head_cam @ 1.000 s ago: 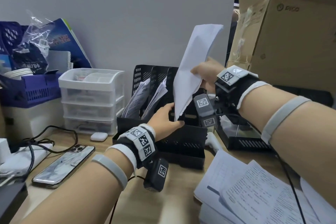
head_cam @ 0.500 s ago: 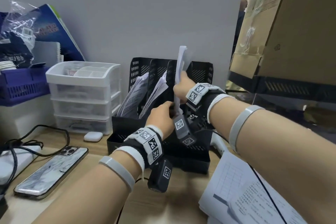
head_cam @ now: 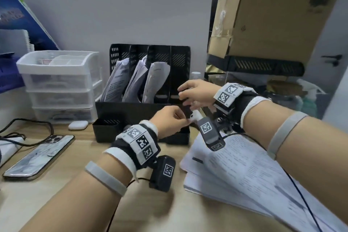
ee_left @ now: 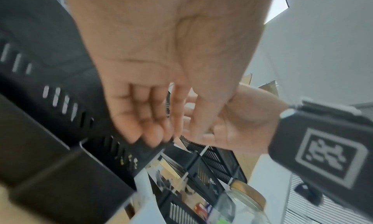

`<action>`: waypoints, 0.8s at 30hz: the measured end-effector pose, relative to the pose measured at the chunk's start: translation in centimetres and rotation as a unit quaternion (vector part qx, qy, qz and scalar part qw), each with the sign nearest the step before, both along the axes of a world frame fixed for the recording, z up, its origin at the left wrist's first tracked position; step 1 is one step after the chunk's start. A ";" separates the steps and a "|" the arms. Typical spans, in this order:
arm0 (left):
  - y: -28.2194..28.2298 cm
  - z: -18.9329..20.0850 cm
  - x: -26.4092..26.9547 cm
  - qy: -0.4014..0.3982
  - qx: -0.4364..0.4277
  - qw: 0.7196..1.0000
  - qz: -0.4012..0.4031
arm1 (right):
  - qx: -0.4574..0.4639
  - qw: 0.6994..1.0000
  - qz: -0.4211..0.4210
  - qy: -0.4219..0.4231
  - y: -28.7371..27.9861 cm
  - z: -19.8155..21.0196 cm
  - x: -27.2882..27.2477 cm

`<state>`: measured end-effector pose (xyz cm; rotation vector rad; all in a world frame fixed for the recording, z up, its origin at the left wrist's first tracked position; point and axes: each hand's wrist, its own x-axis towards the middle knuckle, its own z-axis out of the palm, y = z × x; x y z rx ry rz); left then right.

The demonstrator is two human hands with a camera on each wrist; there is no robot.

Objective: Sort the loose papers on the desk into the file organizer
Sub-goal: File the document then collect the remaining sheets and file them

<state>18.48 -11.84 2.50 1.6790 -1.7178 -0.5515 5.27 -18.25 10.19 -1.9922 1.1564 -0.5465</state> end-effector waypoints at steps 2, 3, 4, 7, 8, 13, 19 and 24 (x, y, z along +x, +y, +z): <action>1.2 -0.9 -2.1 -0.067 0.094 0.992 -0.059 | 0.024 0.999 -0.020 0.017 1.9 -0.9 -4.0; 1.9 -1.2 -3.1 -0.108 0.120 0.984 -0.078 | 0.039 0.998 -0.031 0.024 3.0 -1.5 -5.9; 2.4 -1.4 -3.9 -0.139 0.132 0.977 -0.090 | 0.057 0.997 -0.039 0.023 3.9 -2.0 -7.7; 3.3 -1.8 -6.5 -0.183 0.159 0.965 -0.101 | 0.076 0.993 -0.084 0.032 7.0 -2.9 -13.4; 3.7 -1.9 -7.5 -0.203 0.165 0.960 -0.098 | 0.069 0.991 -0.110 0.033 8.1 -3.0 -15.4; 4.2 -2.0 -12.2 -0.247 0.133 0.954 -0.102 | 0.047 0.968 -0.214 0.119 12.9 -4.7 -24.5; 5.2 -1.5 -18.7 -0.279 0.043 0.948 -0.149 | 0.023 0.906 -0.359 0.225 18.2 -7.4 -33.2; 4.1 -2.3 -23.2 -0.256 0.084 0.945 -0.187 | 0.063 0.850 -0.476 0.215 20.2 -11.6 -37.5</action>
